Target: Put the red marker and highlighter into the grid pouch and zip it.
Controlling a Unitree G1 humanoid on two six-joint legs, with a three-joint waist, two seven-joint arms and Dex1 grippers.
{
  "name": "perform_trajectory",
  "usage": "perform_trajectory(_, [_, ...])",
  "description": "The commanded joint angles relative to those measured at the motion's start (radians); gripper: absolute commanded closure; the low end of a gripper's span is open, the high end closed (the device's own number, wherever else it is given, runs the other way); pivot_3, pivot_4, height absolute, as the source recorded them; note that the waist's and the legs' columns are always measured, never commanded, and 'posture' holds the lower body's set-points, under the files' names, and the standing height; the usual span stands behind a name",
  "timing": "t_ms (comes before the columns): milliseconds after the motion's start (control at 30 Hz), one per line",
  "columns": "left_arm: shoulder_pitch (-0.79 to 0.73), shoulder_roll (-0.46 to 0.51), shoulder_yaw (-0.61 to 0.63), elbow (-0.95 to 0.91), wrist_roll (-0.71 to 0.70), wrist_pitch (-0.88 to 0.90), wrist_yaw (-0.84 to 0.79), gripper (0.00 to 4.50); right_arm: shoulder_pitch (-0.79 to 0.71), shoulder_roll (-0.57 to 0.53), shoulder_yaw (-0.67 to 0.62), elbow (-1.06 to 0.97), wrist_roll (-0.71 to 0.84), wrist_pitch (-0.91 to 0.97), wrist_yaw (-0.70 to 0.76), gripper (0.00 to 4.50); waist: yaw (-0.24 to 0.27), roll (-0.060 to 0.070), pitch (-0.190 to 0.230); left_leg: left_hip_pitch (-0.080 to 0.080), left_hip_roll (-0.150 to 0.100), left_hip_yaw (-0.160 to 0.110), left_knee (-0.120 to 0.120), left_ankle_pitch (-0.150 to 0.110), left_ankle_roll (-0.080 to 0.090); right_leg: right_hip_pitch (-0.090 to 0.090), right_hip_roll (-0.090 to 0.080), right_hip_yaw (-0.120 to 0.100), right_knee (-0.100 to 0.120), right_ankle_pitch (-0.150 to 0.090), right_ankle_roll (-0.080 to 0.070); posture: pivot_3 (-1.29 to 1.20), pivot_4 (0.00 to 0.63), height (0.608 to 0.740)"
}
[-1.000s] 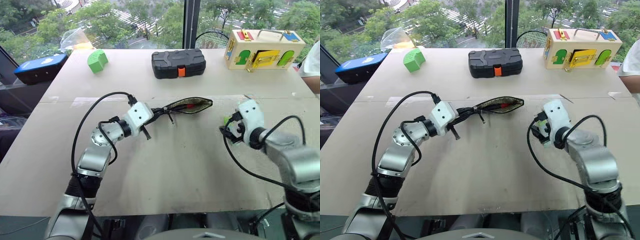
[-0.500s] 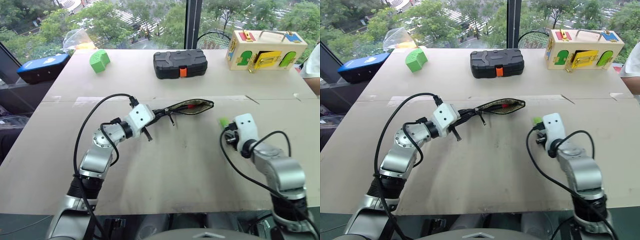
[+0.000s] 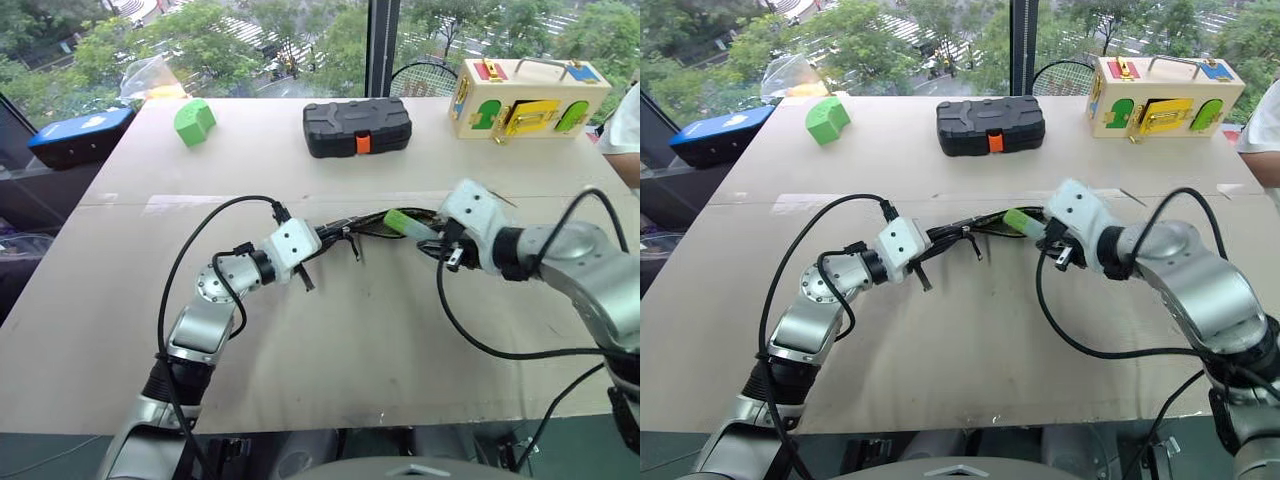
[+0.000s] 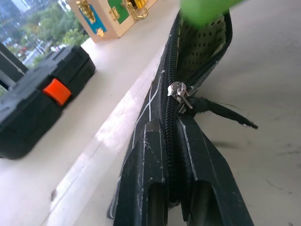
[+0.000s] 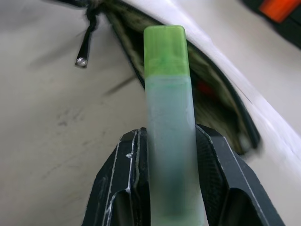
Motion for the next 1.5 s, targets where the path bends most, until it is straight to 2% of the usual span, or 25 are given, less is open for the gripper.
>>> perform_trajectory(33, [0.011, -0.005, -0.019, -0.070, 0.014, -0.039, 0.005, 4.50, -0.045, -0.039, 0.091, 0.094, -0.087, -0.116, 0.038, 3.77, 0.003, 0.000, 0.000, 0.000, 0.000, 0.000, 0.000, 0.000, 0.000, 0.000, 0.000, 0.000, 0.000, 0.000, 0.000, 0.00, 0.150, 0.740])
perform_trajectory(200, [0.041, 0.003, -0.042, -0.104, 0.051, -0.089, 0.011, 4.50, -0.103, -0.046, 0.143, 0.147, -0.120, -0.134, 0.097, 3.77, -0.003, 0.000, 0.001, -0.001, 0.000, 0.000, 0.000, 0.000, 0.000, 0.000, 0.000, 0.000, 0.001, 0.000, 0.000, 0.00, 0.150, 0.740])
perform_trajectory(400, [0.042, -0.011, -0.070, -0.104, 0.087, -0.127, 0.026, 4.50, -0.205, 0.044, 0.175, 0.241, -0.123, -0.145, 0.141, 3.77, -0.004, 0.000, 0.001, -0.001, 0.000, 0.000, 0.000, 0.000, 0.000, 0.000, 0.000, 0.001, 0.001, 0.000, 0.000, 0.00, 0.150, 0.740])
perform_trajectory(467, [0.038, -0.023, -0.068, -0.095, 0.083, -0.122, 0.032, 4.50, -0.211, 0.064, 0.181, 0.291, -0.142, -0.186, 0.144, 2.74, -0.001, 0.000, 0.000, -0.001, 0.000, 0.000, 0.000, 0.000, 0.000, 0.000, 0.000, 0.001, 0.001, 0.000, 0.000, 0.00, 0.150, 0.740])
perform_trajectory(567, [0.034, -0.032, -0.051, -0.084, 0.067, -0.090, 0.037, 4.50, -0.206, 0.068, 0.168, 0.315, -0.165, -0.208, 0.138, 1.43, 0.003, 0.000, 0.000, -0.001, 0.000, -0.001, 0.000, 0.000, 0.000, -0.001, 0.000, 0.000, 0.000, 0.000, 0.000, 0.00, 0.150, 0.740])
perform_trajectory(633, [0.028, -0.041, -0.025, -0.091, 0.040, -0.034, 0.047, 4.50, -0.200, 0.046, 0.111, 0.277, -0.109, -0.175, 0.182, 0.54, 0.001, 0.000, 0.001, -0.001, -0.001, -0.001, 0.000, 0.000, 0.000, -0.001, 0.000, 0.000, 0.000, 0.000, 0.000, 0.00, 0.150, 0.740])
perform_trajectory(767, [0.016, -0.041, 0.011, -0.107, 0.020, 0.044, 0.064, 4.50, -0.153, 0.015, -0.086, 0.156, 0.079, -0.052, 0.255, 0.54, 0.000, 0.000, 0.001, -0.002, 0.000, -0.002, 0.000, 0.000, 0.000, -0.001, 0.000, 0.000, 0.001, 0.000, 0.000, 0.00, 0.150, 0.740])
perform_trajectory(900, [0.016, -0.041, 0.033, -0.119, 0.004, 0.095, 0.071, 4.50, -0.094, 0.070, -0.271, 0.021, 0.258, 0.139, 0.211, 0.54, -0.001, 0.000, 0.000, -0.001, 0.000, -0.003, 0.000, 0.000, 0.000, -0.001, 0.000, 0.000, 0.001, 0.000, 0.000, 0.00, 0.150, 0.740])
perform_trajectory(1033, [0.005, -0.046, 0.045, -0.119, -0.005, 0.103, 0.079, 4.50, 0.023, 0.253, -0.361, -0.081, 0.339, 0.289, 0.062, 0.54, -0.002, -0.002, -0.001, -0.001, 0.000, -0.003, 0.000, 0.000, 0.000, 0.000, 0.000, 0.000, 0.001, 0.000, 0.000, 0.00, 0.150, 0.740])
perform_trajectory(1133, [-0.005, -0.048, 0.043, -0.112, -0.015, 0.099, 0.072, 4.50, 0.101, 0.373, -0.345, -0.103, 0.311, 0.334, -0.070, 0.54, -0.002, 0.000, 0.000, -0.001, 0.000, -0.004, 0.000, 0.000, 0.000, -0.001, 0.000, 0.002, 0.003, 0.000, 0.000, 0.00, 0.150, 0.740])
perform_trajectory(1300, [-0.021, -0.040, 0.051, -0.103, -0.040, 0.104, 0.056, 4.50, 0.140, 0.513, -0.277, -0.058, 0.235, 0.264, -0.240, 0.54, -0.005, 0.000, 0.000, 0.000, -0.001, -0.003, 0.001, 0.000, 0.000, -0.002, 0.000, 0.002, 0.004, 0.000, 0.000, 0.00, 0.150, 0.740])
perform_trajectory(1500, [-0.017, -0.030, 0.058, -0.121, -0.077, 0.130, 0.039, 4.50, 0.123, 0.623, -0.245, 0.038, 0.226, 0.189, -0.300, 0.54, -0.007, 0.000, 0.000, 0.000, 0.000, -0.003, 0.000, 0.000, 0.000, -0.002, 0.001, 0.002, 0.004, 0.000, 0.000, 0.00, 0.150, 0.740])
